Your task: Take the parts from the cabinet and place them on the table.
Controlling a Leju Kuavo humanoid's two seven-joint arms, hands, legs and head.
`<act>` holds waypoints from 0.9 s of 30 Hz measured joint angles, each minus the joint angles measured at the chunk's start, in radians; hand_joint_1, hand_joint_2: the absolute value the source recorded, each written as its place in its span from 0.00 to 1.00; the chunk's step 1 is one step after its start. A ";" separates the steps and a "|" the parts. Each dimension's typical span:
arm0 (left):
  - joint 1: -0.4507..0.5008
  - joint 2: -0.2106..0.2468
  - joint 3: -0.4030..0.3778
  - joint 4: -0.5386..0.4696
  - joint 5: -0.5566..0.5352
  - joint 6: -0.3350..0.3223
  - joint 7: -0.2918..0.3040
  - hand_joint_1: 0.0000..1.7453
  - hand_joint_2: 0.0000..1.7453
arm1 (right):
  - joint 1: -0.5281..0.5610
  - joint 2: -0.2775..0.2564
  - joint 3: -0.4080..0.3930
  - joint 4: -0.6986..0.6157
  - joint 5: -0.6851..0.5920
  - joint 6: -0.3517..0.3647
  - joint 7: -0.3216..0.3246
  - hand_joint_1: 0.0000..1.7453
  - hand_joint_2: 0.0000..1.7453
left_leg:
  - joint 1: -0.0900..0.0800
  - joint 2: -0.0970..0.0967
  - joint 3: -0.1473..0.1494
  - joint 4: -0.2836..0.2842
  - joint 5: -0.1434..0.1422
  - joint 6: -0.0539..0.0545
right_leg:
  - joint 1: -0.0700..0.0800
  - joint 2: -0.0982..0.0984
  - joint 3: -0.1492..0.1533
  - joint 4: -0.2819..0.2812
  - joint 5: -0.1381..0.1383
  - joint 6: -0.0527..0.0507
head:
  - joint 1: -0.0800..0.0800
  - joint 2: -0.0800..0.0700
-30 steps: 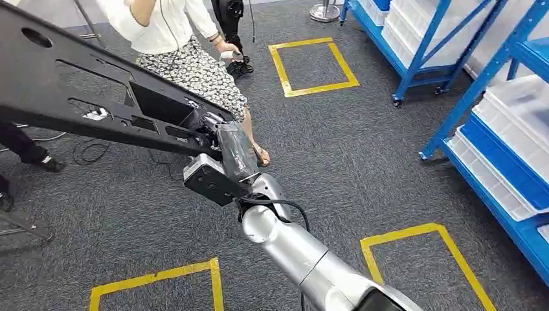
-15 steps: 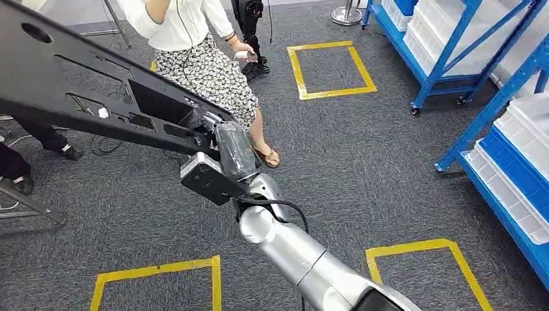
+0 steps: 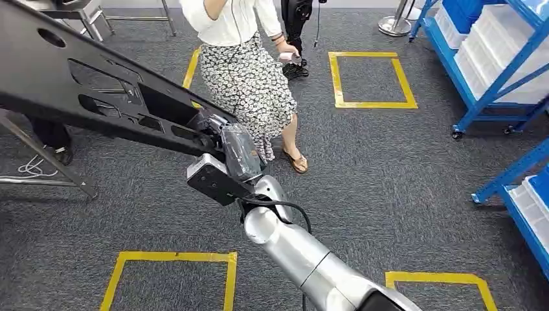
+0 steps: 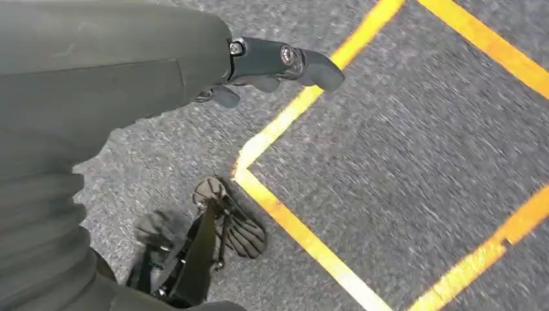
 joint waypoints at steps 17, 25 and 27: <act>0.000 0.002 0.000 0.000 -0.027 0.115 0.015 0.00 1.00 | 0.000 0.013 0.000 -0.010 0.001 0.018 0.002 1.00 1.00 | -0.010 0.151 -0.031 0.051 -0.029 -0.021 | 0.026 -0.084 0.078 -0.108 0.020 -0.061 | -0.007 0.000; -0.008 -0.042 0.000 0.000 -0.028 0.138 0.002 0.00 1.00 | 0.005 0.008 -0.010 -0.017 0.013 0.046 -0.010 1.00 1.00 | -0.007 0.076 0.007 -0.006 -0.007 0.012 | 0.021 -0.019 0.004 0.052 -0.060 -0.051 | -0.003 0.000; -0.008 -0.027 -0.001 0.000 -0.027 0.064 0.003 0.00 1.00 | 0.012 0.003 -0.010 -0.016 0.005 0.041 0.002 1.00 1.00 | -0.006 0.048 0.005 -0.005 -0.008 0.012 | 0.013 -0.016 -0.082 0.198 -0.102 -0.047 | -0.003 0.000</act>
